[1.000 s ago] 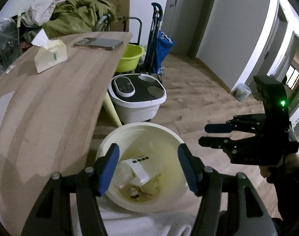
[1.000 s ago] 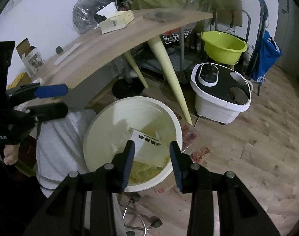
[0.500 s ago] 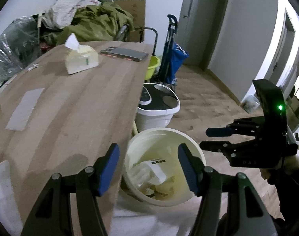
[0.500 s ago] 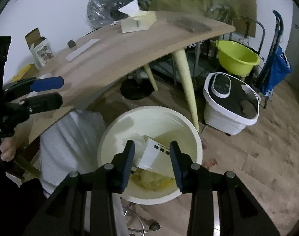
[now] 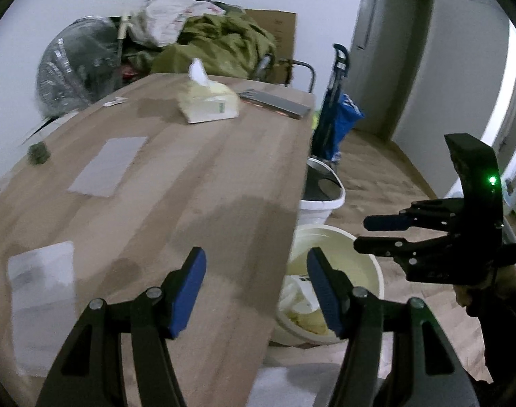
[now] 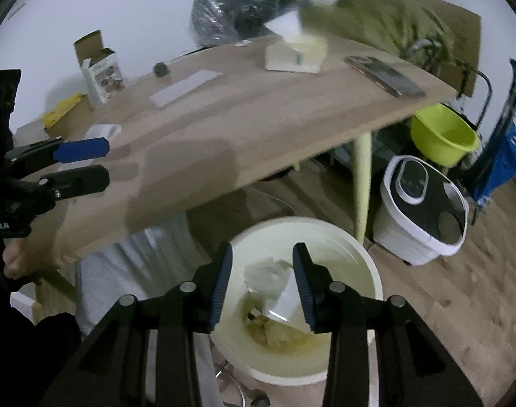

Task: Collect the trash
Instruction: 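Move both grippers back over the table, then grasp bubble-wrap sheet with right gripper while left moves over clear bag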

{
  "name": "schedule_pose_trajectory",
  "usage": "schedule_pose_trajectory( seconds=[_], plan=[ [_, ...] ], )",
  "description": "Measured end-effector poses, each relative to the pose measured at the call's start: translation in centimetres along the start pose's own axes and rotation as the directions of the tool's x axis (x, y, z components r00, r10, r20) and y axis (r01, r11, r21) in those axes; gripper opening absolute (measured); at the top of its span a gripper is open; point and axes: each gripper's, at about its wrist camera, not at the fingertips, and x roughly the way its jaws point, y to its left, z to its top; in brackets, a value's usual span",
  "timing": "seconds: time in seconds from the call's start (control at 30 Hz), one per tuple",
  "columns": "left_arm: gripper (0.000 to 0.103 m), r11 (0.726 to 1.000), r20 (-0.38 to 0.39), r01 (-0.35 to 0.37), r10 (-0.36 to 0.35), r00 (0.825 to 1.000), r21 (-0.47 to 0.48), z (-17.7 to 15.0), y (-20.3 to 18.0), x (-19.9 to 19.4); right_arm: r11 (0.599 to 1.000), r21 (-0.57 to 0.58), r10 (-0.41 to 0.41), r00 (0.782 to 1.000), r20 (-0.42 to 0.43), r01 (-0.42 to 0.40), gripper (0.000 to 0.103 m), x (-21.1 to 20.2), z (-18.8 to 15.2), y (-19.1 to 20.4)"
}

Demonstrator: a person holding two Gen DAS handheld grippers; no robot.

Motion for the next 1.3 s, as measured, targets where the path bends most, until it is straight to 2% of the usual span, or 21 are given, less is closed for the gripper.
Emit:
schedule_pose_trajectory(
  seconds=[0.4, 0.7, 1.1, 1.3],
  plan=[
    [0.062, 0.99, 0.021, -0.096, 0.099, 0.995, -0.102, -1.2, 4.6, -2.7, 0.992, -0.106, 0.063, 0.998, 0.004, -0.062, 0.035, 1.7, 3.6, 3.9],
    [0.062, 0.972, 0.024, -0.156, 0.163, 0.986, -0.175, -1.8, 7.8, -4.1, 0.98, -0.171, 0.101, 0.995, 0.004, -0.099, 0.035, 3.3, 6.4, 6.2],
    [0.062, 0.932, -0.008, -0.248, 0.255, 0.967, -0.265, -3.2, 12.5, -5.2, 0.957, -0.245, 0.151, 0.988, -0.022, -0.152, 0.035, 6.6, 10.4, 9.2],
    [0.062, 0.902, -0.041, -0.299, 0.301, 0.953, -0.312, -3.8, 14.7, -5.0, 0.947, -0.271, 0.167, 0.985, -0.037, -0.171, 0.035, 8.7, 12.5, 10.3]
  ],
)
